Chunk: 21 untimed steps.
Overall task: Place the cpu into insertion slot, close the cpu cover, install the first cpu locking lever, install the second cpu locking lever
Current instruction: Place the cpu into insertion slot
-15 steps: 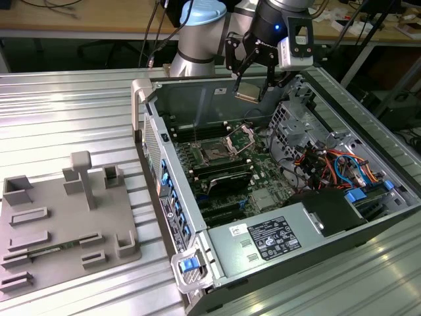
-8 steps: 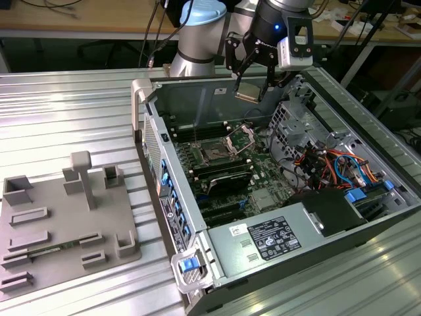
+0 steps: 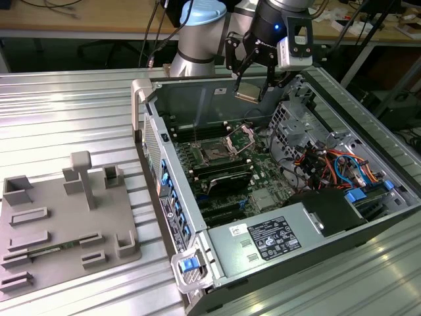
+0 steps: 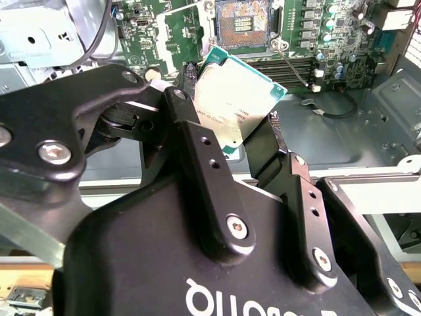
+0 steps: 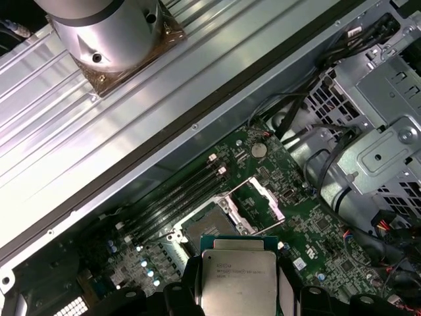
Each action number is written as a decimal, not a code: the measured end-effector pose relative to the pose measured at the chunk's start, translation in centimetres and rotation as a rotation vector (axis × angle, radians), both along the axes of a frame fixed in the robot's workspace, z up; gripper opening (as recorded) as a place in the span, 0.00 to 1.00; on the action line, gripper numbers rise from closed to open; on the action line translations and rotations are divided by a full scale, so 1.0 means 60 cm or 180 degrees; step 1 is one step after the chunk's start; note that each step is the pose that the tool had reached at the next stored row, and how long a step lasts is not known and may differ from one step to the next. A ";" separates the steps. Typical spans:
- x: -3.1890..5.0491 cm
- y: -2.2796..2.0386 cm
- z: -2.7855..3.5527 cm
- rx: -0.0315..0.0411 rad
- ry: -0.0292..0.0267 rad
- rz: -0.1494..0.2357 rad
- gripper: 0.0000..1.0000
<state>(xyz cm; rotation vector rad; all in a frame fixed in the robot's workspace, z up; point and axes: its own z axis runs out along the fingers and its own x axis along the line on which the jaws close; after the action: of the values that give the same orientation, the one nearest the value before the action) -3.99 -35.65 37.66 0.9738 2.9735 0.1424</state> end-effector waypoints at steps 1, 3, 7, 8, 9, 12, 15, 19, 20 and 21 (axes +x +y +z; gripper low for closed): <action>0.000 0.0000 0.000 0.0000 0.0000 -0.0003 0.55; 0.000 0.0000 0.000 0.0000 0.0000 -0.0012 0.55; 0.000 0.0000 0.000 0.0000 0.0000 -0.0021 0.55; 0.000 0.0000 0.000 0.0000 0.0000 -0.0023 0.55; 0.000 0.0000 0.000 0.0000 0.0000 -0.0025 0.55; 0.000 0.0000 0.000 0.0000 0.0000 -0.0026 0.55; 0.000 0.0000 0.000 0.0000 0.0000 -0.0026 0.55; 0.000 0.0000 0.000 0.0000 0.0000 -0.0042 0.55; 0.000 0.0000 0.000 0.0000 0.0000 -0.0053 0.55; 0.000 0.0000 0.000 0.0000 0.0000 -0.0077 0.55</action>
<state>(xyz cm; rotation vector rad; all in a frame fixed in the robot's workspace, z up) -3.99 -35.65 37.66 1.0092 2.9605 0.1421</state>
